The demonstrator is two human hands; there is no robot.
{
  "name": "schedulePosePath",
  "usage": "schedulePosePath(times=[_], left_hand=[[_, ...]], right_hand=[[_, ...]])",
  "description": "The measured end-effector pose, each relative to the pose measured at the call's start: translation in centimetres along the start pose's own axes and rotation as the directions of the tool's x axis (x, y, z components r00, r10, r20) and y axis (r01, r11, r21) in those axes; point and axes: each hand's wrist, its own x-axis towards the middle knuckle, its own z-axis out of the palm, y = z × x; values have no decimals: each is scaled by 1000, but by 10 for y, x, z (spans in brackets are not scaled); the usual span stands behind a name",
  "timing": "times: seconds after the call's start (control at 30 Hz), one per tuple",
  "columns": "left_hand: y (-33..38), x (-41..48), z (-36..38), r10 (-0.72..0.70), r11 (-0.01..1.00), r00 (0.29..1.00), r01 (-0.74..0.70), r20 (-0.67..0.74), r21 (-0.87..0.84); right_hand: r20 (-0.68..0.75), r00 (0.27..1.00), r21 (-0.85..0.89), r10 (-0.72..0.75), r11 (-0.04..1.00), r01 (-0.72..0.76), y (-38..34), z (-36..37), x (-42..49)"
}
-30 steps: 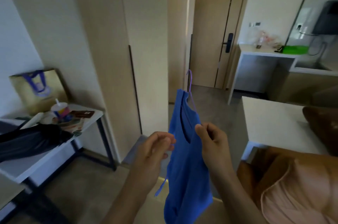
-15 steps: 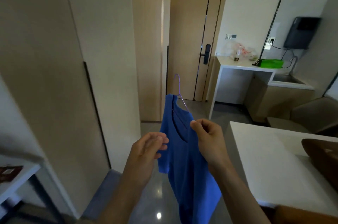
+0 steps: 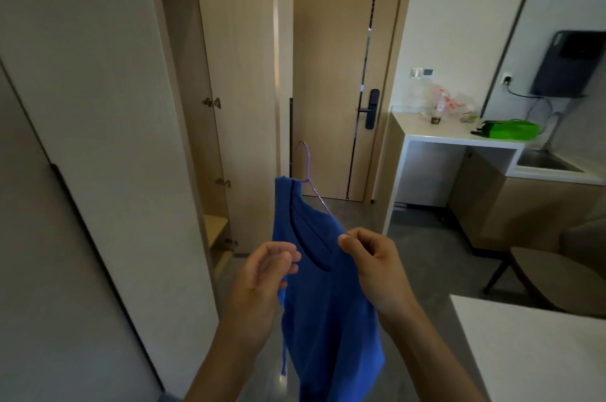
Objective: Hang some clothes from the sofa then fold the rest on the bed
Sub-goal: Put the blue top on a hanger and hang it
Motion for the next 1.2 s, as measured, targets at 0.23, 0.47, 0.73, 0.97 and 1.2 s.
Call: schedulePosePath(times=[0.23, 0.47, 0.73, 0.97, 1.2], left_hand=[[-22, 173, 20, 0, 1000, 991, 3, -137, 22], [-17, 334, 26, 28, 999, 933, -19, -359, 29], [7, 490, -19, 49, 998, 825, -18, -563, 61], [10, 626, -102, 143, 987, 771, -69, -620, 142], [44, 749, -189, 215, 975, 748, -129, -628, 180]], right_hand=[[156, 986, 40, -51, 998, 45, 38, 25, 198], [377, 925, 93, -56, 995, 23, 60, 64, 391], [531, 843, 139, -92, 990, 20, 34, 150, 586], [559, 802, 217, -209, 971, 102, 19, 262, 729], [614, 760, 302, -212, 953, 23, -15, 381, 853]])
